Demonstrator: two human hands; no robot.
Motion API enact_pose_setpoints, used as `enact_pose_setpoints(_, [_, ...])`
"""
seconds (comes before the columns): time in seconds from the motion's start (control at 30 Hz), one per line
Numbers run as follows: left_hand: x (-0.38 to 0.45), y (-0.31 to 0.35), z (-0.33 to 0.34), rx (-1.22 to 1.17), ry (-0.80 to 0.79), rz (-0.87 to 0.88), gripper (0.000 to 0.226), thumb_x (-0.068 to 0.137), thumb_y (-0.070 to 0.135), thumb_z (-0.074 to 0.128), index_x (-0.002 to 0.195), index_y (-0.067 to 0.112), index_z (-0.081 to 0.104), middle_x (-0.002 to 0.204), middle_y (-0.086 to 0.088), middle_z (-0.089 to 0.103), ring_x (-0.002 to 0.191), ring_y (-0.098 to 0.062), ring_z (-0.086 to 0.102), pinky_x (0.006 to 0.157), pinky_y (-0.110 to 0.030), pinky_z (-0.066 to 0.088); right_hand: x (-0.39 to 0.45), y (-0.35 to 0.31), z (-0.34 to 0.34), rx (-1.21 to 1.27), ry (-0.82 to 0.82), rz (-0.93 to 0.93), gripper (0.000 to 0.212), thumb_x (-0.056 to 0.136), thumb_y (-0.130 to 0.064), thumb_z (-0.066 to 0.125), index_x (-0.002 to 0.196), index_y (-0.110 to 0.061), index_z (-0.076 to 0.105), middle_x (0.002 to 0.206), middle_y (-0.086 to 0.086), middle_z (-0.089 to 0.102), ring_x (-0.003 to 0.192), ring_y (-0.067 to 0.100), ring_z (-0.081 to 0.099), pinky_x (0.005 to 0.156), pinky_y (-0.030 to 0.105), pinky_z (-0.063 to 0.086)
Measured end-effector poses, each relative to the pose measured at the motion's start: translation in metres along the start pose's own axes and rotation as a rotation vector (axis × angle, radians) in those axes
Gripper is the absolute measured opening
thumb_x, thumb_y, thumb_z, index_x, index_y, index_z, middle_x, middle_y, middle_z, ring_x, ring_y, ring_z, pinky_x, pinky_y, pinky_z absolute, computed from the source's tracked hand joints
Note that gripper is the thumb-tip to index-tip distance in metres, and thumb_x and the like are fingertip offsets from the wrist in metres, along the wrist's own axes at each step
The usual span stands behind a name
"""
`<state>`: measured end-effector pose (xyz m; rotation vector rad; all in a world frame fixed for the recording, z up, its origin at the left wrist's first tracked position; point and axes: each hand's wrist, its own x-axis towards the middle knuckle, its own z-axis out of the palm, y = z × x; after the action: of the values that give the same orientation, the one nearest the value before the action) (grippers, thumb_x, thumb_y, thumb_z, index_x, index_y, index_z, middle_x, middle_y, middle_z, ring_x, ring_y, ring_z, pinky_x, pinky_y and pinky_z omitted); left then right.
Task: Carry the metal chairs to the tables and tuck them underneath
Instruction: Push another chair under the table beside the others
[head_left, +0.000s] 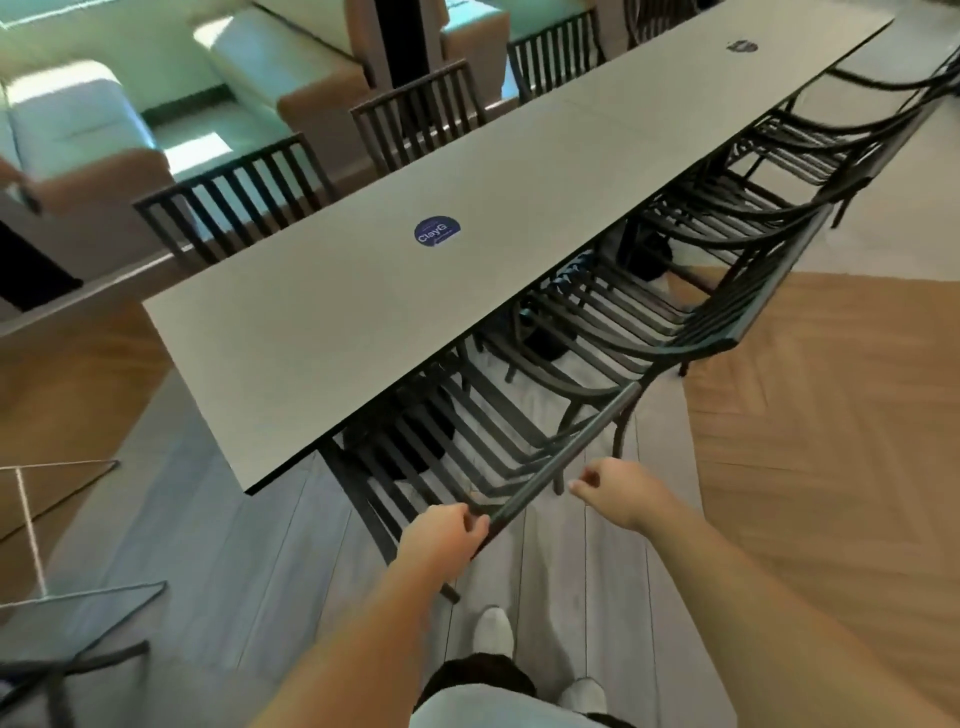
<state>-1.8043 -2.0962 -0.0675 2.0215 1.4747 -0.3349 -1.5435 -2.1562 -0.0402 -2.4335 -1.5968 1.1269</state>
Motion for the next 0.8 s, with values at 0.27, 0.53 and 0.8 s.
enact_pose_setpoints(0.27, [0.021,-0.025,-0.005,-0.078,-0.080,0.031,0.038,0.103,0.061,0.046,0.106,0.028,0.066,0.091,0.010,0.065,0.082,-0.007,0.063,0.079,-0.029,0.056,0.041,-0.038,-0.003,-0.086,0.027,-0.078,0.023,0.098,-0.051,0.057,0.105,-0.031,0.065,0.094,-0.008,0.068,0.088,0.012,0.064,0.086,0.041,0.058])
enact_pose_setpoints(0.53, [0.030,-0.035,0.003,-0.195,-0.131,-0.008,0.040,0.102,0.061,0.049,0.119,0.029,0.065,0.101,0.009,0.067,0.089,-0.005,0.064,0.088,-0.032,0.056,0.081,-0.035,-0.009,-0.259,-0.082,-0.179,0.053,0.089,-0.064,0.063,0.130,-0.032,0.058,0.126,-0.006,0.061,0.112,0.017,0.059,0.096,0.041,0.054])
enact_pose_setpoints(0.8, [0.026,-0.005,0.035,-0.280,-0.085,-0.191,0.066,0.092,0.079,0.049,0.131,0.026,0.061,0.115,0.005,0.059,0.102,-0.012,0.060,0.094,-0.036,0.055,0.118,-0.005,-0.016,-0.514,-0.254,-0.353,0.054,0.084,-0.065,0.068,0.127,-0.034,0.059,0.116,-0.009,0.060,0.108,0.015,0.058,0.093,0.036,0.052])
